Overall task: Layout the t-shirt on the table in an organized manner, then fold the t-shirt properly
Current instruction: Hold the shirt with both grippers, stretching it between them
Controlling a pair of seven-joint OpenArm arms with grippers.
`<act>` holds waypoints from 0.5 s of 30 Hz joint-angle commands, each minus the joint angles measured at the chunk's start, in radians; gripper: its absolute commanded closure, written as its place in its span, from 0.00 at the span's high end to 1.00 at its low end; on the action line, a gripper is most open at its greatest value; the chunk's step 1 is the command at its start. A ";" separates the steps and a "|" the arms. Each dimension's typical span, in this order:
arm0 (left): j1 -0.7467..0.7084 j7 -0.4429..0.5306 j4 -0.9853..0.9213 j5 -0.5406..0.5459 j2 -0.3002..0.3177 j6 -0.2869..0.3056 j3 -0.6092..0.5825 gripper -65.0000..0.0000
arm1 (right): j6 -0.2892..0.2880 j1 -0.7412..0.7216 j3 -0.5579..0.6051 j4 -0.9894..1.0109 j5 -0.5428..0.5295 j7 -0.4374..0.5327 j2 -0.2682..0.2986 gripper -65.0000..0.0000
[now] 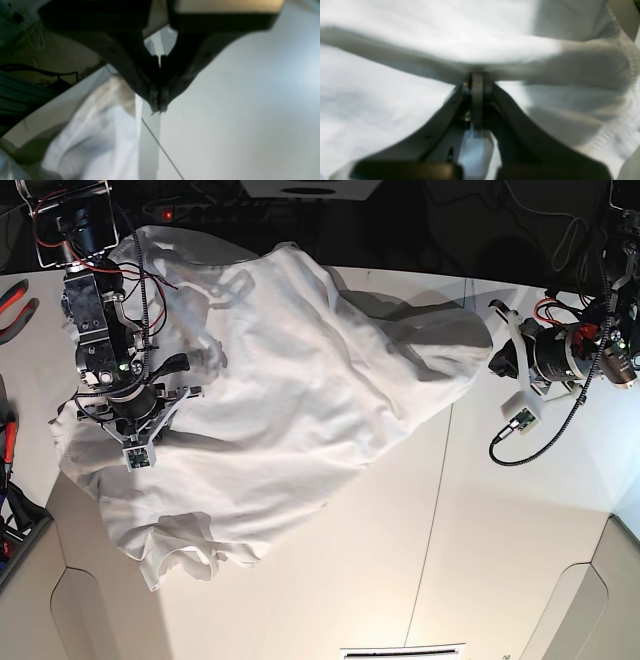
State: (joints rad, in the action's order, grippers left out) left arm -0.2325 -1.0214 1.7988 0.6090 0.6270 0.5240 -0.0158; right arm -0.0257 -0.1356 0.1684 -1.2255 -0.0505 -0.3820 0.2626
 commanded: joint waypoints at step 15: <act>0.016 0.090 0.105 0.091 0.016 -0.034 0.009 0.48 | 0.004 -0.016 -0.005 -0.011 0.006 0.014 0.005 0.00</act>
State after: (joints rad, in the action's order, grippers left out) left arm -0.2241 -0.9489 1.8893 0.6865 0.6292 0.4904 -0.0154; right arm -0.0257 -0.1356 0.1684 -1.2255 -0.0509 -0.3828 0.2626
